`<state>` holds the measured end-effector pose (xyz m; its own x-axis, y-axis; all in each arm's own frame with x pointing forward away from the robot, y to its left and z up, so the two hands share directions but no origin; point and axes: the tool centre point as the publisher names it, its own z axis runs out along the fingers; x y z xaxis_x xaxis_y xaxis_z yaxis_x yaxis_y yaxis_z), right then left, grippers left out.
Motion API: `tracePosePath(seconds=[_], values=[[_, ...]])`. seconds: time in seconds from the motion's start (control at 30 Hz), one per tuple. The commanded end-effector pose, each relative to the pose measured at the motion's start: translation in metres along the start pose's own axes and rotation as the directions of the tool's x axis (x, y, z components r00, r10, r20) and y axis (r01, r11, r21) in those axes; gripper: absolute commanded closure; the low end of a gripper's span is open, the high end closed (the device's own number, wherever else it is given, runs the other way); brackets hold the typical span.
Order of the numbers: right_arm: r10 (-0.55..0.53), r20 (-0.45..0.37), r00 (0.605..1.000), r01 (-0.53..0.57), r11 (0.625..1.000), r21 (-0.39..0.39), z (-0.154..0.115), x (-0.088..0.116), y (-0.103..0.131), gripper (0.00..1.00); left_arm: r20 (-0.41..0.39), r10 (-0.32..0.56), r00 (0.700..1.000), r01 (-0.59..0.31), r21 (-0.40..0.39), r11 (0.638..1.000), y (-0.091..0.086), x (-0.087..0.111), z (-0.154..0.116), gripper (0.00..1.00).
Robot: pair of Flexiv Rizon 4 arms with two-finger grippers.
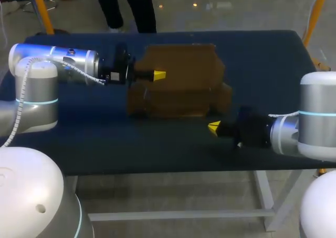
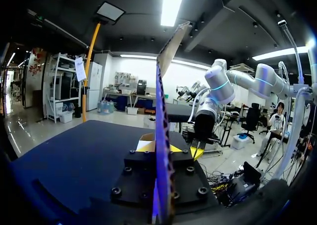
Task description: Assemble the packaging by folding the flat box into shape, placing the metal phone stand inside, and closing the box properly
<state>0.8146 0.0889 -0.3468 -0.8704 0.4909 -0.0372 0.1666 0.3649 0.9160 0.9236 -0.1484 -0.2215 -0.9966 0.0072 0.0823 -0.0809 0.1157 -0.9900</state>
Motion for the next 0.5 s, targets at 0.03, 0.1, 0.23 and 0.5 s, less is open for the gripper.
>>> tracePosePath(seconds=[0.03,0.1,0.23,0.5], values=[[-0.008,-0.021,1.0,0.008,1.0,-0.006,-0.029,-0.007,-0.005,0.87,-0.005,0.0,1.0,0.0,0.001,1.0,0.003,-0.001,0.001,1.0],[-0.016,-0.025,1.0,0.016,1.0,-0.003,-0.032,-0.011,-0.006,0.85,-0.005,0.0,1.0,0.0,0.001,1.0,0.003,-0.001,0.001,1.0],[-0.041,-0.031,0.999,0.041,0.999,0.006,-0.037,-0.019,-0.007,0.69,-0.005,0.0,1.0,0.0,0.001,1.0,0.003,-0.001,0.001,1.0],[-0.067,-0.036,0.997,0.067,0.998,0.014,-0.046,-0.035,-0.011,0.55,-0.005,0.0,1.0,0.0,0.001,1.0,0.003,-0.001,0.001,1.0]])
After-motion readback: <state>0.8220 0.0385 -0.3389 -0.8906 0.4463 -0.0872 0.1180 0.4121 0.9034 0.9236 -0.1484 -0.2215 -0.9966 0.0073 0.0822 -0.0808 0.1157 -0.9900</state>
